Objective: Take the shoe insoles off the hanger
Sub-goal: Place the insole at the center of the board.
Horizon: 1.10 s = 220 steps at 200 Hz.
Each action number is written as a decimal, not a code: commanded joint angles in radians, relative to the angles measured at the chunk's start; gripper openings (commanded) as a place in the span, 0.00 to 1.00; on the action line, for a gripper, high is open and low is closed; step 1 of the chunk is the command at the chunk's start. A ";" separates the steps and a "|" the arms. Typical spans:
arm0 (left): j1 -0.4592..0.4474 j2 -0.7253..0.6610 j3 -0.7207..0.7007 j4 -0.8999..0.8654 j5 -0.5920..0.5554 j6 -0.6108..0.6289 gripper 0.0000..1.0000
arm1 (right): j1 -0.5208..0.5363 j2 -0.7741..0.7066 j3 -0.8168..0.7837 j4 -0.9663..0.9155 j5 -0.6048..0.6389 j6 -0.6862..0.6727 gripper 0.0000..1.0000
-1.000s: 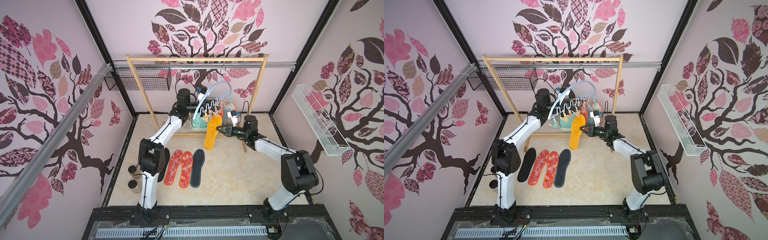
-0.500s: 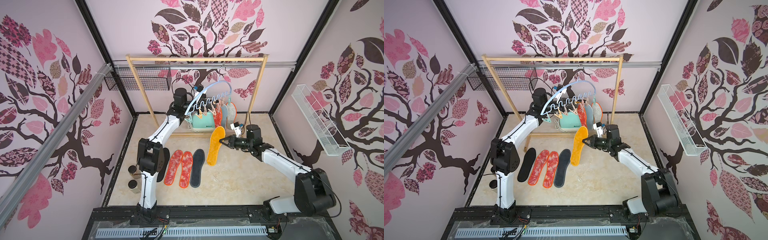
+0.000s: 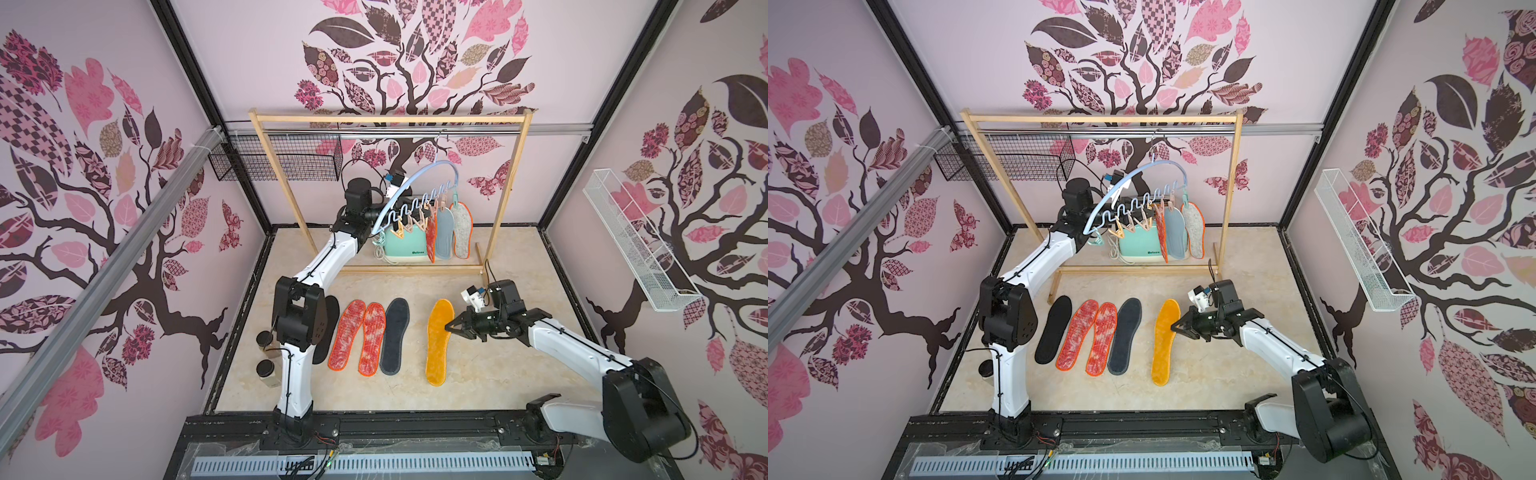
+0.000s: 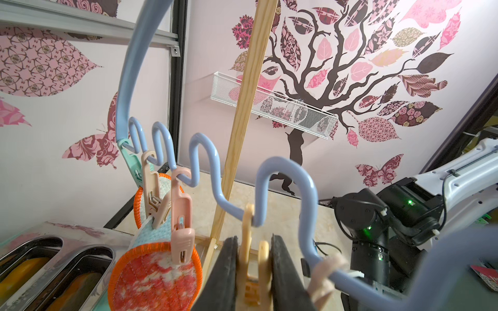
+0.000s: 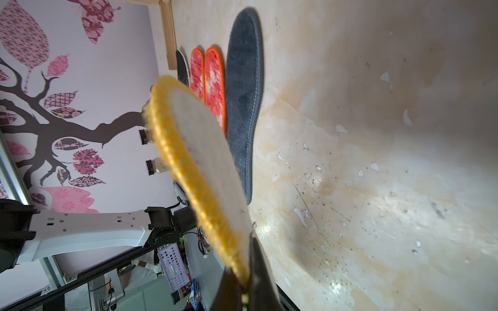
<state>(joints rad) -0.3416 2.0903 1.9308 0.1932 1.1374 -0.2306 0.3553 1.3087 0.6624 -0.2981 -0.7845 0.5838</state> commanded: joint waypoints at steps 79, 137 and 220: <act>0.006 -0.022 -0.018 -0.024 0.004 0.034 0.09 | 0.056 0.410 0.216 0.123 -0.015 0.033 0.00; 0.006 -0.018 -0.018 -0.058 0.004 0.046 0.09 | 0.057 0.513 0.269 0.107 0.027 0.007 0.03; 0.007 -0.020 -0.016 -0.066 0.010 0.054 0.09 | 0.057 0.544 0.328 0.054 0.078 -0.047 0.32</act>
<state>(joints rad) -0.3401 2.0892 1.9274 0.1772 1.1339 -0.1890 0.4076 1.8439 0.9676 -0.2218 -0.7345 0.5667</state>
